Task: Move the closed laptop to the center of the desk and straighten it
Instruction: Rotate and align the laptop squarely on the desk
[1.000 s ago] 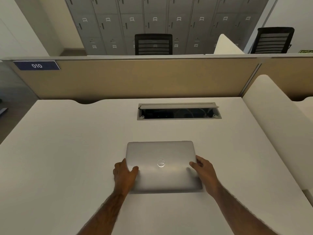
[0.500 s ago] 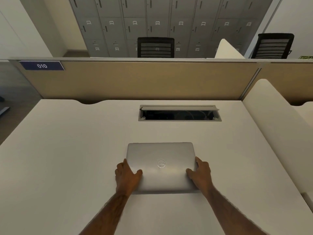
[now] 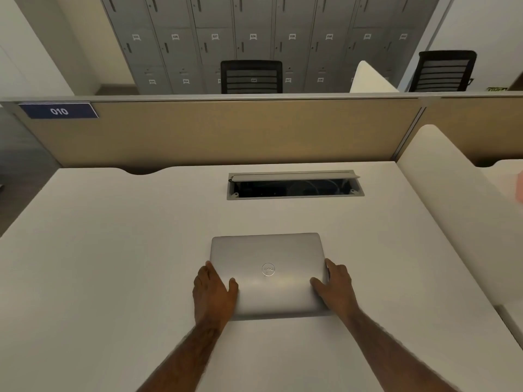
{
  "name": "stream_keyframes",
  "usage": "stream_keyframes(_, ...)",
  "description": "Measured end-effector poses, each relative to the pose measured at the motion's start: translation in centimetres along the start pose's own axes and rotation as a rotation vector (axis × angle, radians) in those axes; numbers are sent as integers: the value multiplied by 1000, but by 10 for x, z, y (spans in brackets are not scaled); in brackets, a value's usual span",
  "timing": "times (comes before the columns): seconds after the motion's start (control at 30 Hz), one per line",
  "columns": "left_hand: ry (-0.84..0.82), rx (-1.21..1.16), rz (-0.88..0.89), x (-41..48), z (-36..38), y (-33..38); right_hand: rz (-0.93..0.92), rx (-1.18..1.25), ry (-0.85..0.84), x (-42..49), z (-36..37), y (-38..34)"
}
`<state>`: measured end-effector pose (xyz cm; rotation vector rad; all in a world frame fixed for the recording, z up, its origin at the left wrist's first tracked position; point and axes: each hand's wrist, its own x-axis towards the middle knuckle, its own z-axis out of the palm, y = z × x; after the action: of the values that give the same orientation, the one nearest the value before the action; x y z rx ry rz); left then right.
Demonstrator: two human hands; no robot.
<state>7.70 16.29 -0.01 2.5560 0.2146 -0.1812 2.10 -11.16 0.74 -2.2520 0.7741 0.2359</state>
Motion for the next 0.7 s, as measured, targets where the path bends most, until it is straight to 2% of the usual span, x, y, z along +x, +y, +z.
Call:
stream_keyframes(0.13,2,111,184,2,10,2,-111,-148,111,-13,14,-4)
stream_keyframes(0.23,-69,148,294,3,15,10,-190,-273,212,-17,29,-8)
stream_keyframes(0.33,-111,215,389,6,22,19,-262,-394,125,-17,42,-11)
stream_keyframes(0.47,-102,302,472,7,35,20,-424,-556,148,-8,53,-17)
stream_keyframes(0.7,-39,330,500,5,45,9,-446,-592,147,1,70,-14)
